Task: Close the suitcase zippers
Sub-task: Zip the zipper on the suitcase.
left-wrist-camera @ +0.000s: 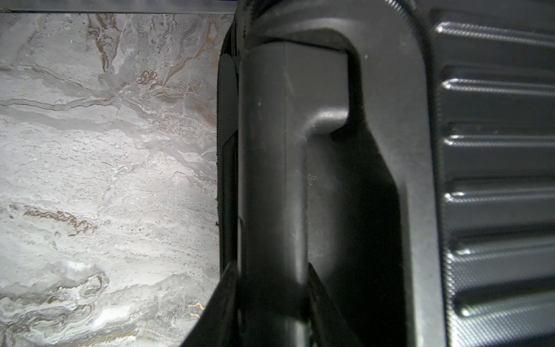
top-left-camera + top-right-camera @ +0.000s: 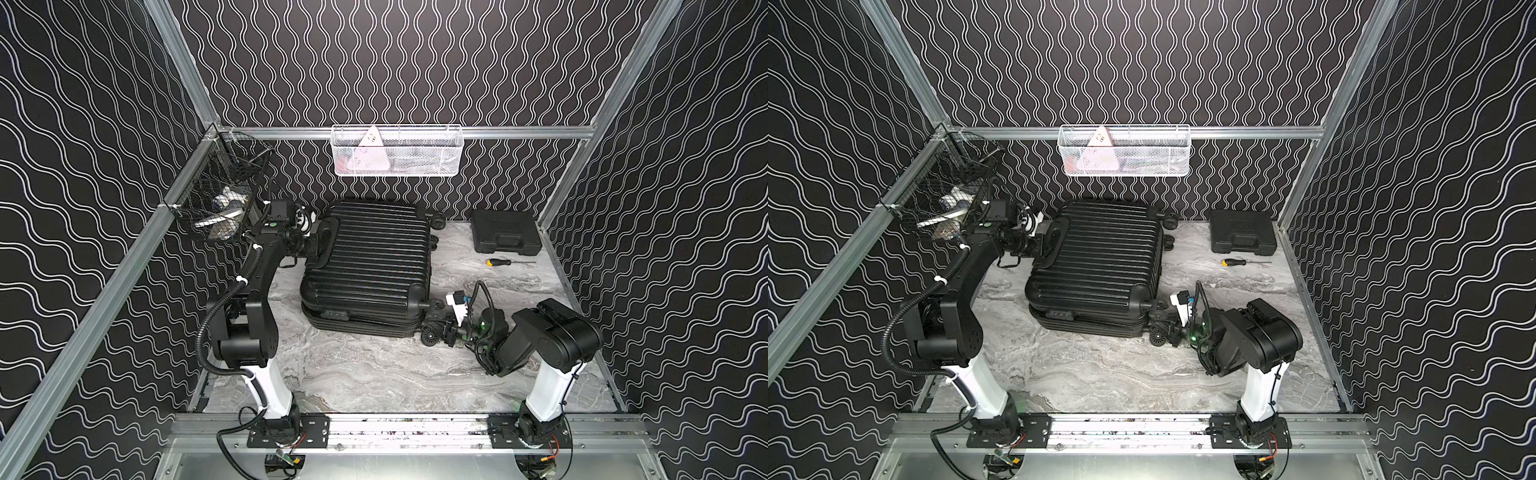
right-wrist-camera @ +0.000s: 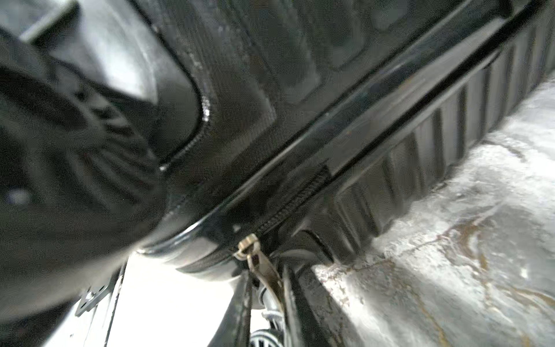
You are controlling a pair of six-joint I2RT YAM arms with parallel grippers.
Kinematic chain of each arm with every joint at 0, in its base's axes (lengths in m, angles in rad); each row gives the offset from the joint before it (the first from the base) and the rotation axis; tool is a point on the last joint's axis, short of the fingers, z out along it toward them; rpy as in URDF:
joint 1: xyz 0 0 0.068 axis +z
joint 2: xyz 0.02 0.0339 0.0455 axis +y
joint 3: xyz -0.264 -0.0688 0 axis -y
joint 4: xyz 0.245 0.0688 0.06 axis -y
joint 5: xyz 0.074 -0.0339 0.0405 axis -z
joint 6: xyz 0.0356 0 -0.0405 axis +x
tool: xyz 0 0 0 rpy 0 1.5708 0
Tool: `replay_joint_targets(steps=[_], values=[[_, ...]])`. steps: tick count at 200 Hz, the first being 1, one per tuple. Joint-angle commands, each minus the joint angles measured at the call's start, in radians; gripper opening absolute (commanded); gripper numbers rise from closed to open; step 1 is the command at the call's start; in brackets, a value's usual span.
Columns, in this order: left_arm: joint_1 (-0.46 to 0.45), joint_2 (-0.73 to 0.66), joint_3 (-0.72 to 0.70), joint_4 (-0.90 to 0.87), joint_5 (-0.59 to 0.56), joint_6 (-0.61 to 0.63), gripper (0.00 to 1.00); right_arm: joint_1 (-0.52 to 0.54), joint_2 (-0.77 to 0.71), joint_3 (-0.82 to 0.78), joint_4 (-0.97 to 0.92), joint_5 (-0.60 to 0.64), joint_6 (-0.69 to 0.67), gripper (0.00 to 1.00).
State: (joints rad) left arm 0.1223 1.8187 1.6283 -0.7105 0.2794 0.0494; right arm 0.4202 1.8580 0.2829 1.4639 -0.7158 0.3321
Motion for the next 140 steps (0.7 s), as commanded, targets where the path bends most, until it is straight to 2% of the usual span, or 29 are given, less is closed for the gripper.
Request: replay_joint_targets(steps=[1,33,90,140], values=[[0.013,-0.012,-0.007,-0.011,-0.018,-0.023,0.31,0.005,0.01,0.008,0.049,-0.013,0.004,0.15],[0.016,-0.02,-0.015,-0.003,-0.027,-0.031,0.31,0.005,0.011,0.006,0.047,-0.015,0.004,0.0],[0.028,-0.06,-0.057,0.034,-0.085,-0.069,0.31,0.006,-0.045,-0.011,-0.036,0.002,-0.007,0.0],[0.03,-0.097,-0.104,0.076,-0.206,-0.17,0.26,0.029,-0.086,-0.014,-0.121,-0.028,0.048,0.0]])
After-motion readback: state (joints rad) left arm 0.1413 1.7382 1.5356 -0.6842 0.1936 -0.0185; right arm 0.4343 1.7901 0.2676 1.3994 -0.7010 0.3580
